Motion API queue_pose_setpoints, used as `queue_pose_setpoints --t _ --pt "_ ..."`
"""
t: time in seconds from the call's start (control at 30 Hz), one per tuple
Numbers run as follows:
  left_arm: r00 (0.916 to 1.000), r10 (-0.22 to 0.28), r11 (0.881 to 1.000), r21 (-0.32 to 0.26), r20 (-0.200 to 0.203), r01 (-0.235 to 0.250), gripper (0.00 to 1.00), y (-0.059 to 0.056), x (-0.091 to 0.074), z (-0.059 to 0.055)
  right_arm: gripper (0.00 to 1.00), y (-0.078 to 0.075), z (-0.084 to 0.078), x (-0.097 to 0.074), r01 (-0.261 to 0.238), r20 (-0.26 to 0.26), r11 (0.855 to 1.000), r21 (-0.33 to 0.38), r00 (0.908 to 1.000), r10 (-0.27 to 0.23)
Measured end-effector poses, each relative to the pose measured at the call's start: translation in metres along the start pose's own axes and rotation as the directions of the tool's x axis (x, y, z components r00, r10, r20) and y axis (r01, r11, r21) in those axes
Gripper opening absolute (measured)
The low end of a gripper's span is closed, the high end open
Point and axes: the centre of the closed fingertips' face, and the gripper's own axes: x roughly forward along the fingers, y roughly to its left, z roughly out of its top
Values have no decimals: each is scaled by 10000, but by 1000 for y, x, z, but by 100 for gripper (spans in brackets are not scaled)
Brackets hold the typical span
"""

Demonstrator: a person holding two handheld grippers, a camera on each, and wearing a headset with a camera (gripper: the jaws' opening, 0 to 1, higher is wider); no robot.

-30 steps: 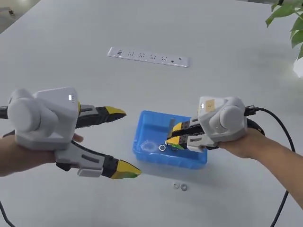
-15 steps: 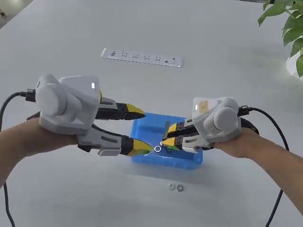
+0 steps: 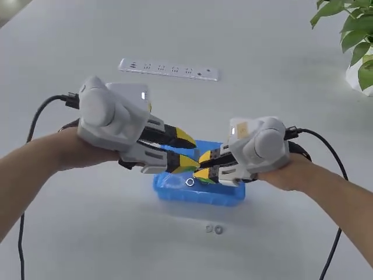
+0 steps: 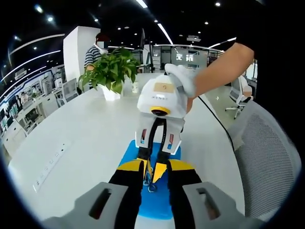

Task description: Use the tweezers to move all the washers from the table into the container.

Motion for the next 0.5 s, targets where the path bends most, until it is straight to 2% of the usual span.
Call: queue_pose_setpoints --t 0.27,0.5 --pt "9998 -105 9993 346 -164 111 13 3 6 -4 10 1 0 1 -29 1 10000 -54 10000 29" --pt "9996 -259 9979 594 -86 264 6 2 9 -4 10 3 0 1 -104 -8 9999 -117 9999 104"
